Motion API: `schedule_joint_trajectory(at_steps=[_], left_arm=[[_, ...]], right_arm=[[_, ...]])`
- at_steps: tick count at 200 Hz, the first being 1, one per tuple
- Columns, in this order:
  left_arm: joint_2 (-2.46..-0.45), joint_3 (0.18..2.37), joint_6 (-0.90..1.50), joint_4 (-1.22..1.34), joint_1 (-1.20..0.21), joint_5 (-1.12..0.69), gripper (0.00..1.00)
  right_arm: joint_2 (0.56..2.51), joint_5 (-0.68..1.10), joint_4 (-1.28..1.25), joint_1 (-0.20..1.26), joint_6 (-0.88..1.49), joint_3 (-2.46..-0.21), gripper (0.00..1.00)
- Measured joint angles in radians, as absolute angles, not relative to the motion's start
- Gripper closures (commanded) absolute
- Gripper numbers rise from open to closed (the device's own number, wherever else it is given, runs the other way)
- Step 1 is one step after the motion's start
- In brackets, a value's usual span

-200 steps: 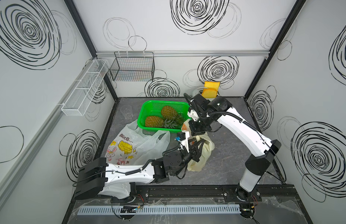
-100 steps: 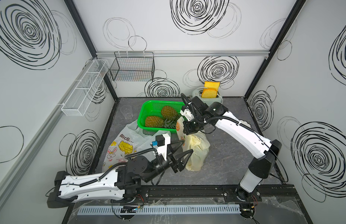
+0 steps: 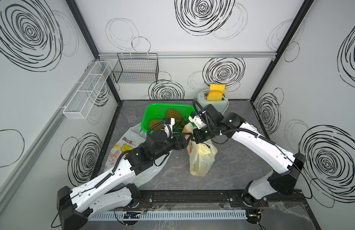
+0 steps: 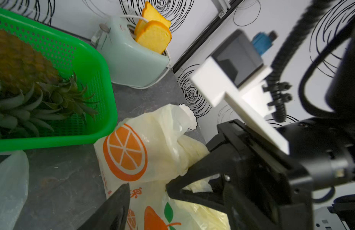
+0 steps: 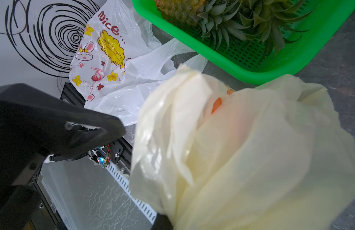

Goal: Place the pineapple into a plastic bag & tie a knot
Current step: Cross the plastic bag at the center of the board.

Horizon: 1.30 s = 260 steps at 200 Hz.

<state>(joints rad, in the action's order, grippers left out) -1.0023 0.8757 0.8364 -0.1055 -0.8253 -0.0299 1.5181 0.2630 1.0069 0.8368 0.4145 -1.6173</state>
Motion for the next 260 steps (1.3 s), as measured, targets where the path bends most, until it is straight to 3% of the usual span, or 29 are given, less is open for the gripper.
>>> schedule_joint_trajectory(at_steps=[59,131,200,239,260], left_arm=[[-1.071,0.877,0.952,-0.085,-0.777,-0.137,0.40],[-1.155,0.897,0.969,-0.028,-0.758,-0.207,0.45],[-1.162,0.908,0.956,-0.010,-0.756,-0.233,1.00],[-1.162,0.908,0.942,0.000,-0.756,-0.239,1.00],[-1.155,0.899,0.941,0.002,-0.756,-0.238,1.00]], right_arm=[[1.451,0.265,0.952,0.835,0.439,-1.518,0.76],[1.369,0.310,0.859,0.843,0.483,-1.422,0.68],[1.306,0.336,0.793,0.836,0.540,-1.351,0.50],[1.191,0.392,0.677,0.797,0.671,-1.223,0.39],[1.110,0.403,0.581,0.775,0.790,-1.133,0.38]])
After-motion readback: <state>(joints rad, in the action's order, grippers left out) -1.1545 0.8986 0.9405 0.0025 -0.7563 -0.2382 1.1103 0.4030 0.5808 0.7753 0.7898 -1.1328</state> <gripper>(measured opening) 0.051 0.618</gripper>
